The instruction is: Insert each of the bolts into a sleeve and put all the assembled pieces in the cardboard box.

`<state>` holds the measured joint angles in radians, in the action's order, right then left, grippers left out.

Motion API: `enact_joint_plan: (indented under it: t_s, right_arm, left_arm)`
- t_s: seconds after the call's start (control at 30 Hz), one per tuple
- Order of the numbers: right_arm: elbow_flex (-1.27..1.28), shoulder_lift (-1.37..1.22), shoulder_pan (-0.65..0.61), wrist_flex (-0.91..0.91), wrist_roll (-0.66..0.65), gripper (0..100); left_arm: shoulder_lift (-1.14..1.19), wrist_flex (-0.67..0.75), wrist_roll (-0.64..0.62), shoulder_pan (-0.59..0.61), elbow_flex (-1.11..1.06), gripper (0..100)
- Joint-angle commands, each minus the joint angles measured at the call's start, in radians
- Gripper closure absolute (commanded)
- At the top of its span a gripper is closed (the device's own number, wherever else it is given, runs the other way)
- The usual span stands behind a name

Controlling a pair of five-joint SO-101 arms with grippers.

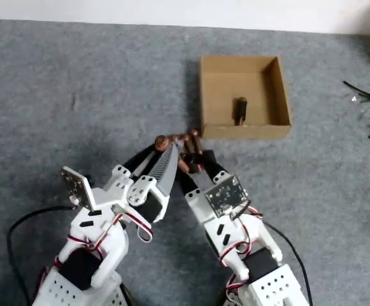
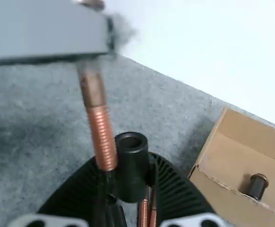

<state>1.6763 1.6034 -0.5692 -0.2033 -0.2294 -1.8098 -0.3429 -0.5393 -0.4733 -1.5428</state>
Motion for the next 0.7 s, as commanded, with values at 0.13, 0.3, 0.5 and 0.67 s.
enact_joint_plan:
  t_s: [0.13, 0.3, 0.5, 0.67]
  right_arm:
    - [0.111, 0.018, -0.012, 0.035, -0.011, 99.4]
    - [0.111, 0.016, -0.010, 0.035, -0.011, 99.4]
    - [0.111, 0.015, -0.013, 0.035, -0.011, 99.4]
    - [0.111, 0.015, -0.013, 0.033, -0.011, 99.4]
  left_arm:
    - [-0.013, 0.031, -0.006, 0.005, 0.061, 99]
    - [-0.008, 0.032, -0.006, 0.025, 0.094, 99]
    - [-0.004, 0.160, 0.040, 0.024, 0.038, 99]
    - [-0.004, 0.172, 0.074, 0.019, 0.001, 99]
